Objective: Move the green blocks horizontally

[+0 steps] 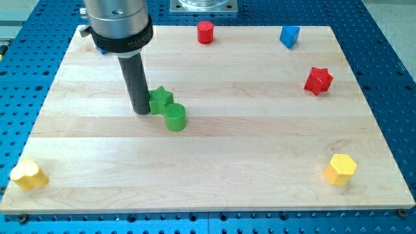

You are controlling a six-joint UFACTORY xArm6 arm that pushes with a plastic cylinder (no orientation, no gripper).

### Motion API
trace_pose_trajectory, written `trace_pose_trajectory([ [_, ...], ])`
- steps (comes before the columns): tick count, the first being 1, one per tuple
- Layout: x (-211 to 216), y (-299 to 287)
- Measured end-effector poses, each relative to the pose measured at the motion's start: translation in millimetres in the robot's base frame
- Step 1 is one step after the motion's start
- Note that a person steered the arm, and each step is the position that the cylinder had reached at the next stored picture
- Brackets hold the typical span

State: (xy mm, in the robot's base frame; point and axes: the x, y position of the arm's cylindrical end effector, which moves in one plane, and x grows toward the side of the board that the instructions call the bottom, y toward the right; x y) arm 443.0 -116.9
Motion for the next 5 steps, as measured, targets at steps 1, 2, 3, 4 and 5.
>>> trace_pose_trajectory([
  [1,46.0,5.9],
  [2,36.0,39.5],
  [3,7.9,77.1],
  [4,-2.1,88.8],
  [5,30.3,88.7],
])
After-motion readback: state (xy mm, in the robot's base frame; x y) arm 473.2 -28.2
